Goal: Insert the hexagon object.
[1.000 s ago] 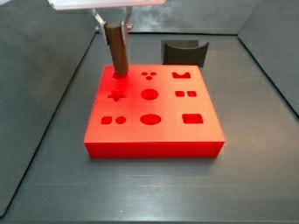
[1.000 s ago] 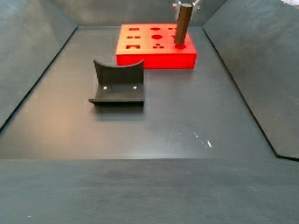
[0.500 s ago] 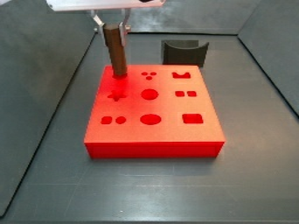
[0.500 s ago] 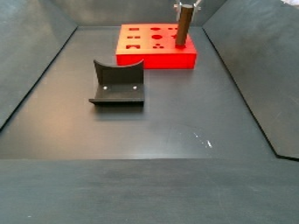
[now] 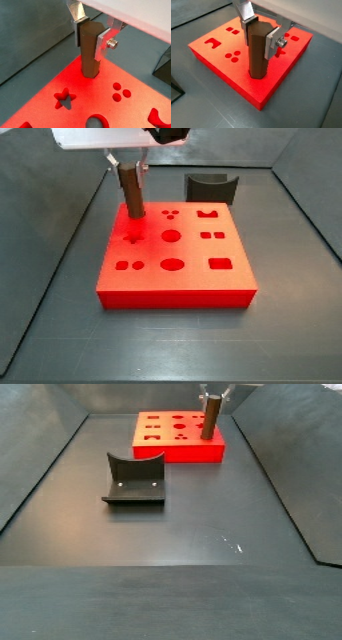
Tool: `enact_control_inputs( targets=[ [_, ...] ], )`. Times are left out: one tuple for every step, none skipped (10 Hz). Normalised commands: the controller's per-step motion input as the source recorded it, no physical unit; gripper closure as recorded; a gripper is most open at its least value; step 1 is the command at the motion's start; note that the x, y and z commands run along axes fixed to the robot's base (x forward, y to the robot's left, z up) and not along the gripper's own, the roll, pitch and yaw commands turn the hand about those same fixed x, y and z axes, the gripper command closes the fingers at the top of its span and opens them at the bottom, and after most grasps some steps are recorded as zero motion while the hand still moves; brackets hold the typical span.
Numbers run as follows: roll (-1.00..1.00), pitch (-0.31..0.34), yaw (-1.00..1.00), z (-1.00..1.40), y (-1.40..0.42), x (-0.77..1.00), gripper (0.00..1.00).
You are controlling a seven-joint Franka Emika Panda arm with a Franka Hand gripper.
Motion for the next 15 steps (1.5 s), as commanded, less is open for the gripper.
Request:
enact_control_inputs(
  targets=[
    [0.11, -0.123, 0.15, -0.24, 0.01, 0.11, 1.00],
    [0.09, -0.146, 0.10, -0.35, 0.00, 0.00, 1.00],
    [0.13, -0.181, 0.09, -0.51, 0.00, 0.00, 1.00],
    [0.28, -0.091, 0.03, -0.65, -0.09, -0.03, 1.00],
    [0.32, -0.051, 0.02, -0.68, -0.09, -0.03, 1.00],
    [0.31, -0.040, 0.00, -0.73, -0.11, 0.00, 1.00],
    [0.16, -0.020, 0.00, -0.78, -0.02, 0.00, 1.00],
    [0.10, -0.026, 0.00, -0.83, -0.09, 0.00, 1.00],
    [0.10, 0.000, 0.00, -0.91, -0.11, 0.04, 1.00],
    [0.21, 0.000, 0.00, -0.95, -0.24, 0.07, 1.00],
    [0.16, 0.033, 0.00, -0.91, -0.21, 0.00, 1.00],
    [0.10, 0.176, -0.02, -0.77, -0.17, 0.00, 1.00],
    [0.10, 0.211, -0.05, -0.70, -0.15, 0.01, 1.00],
    [0.08, 0.244, -0.06, -0.65, -0.14, 0.03, 1.00],
    [0.00, 0.331, -0.19, -0.53, -0.11, 0.12, 1.00]
  ],
)
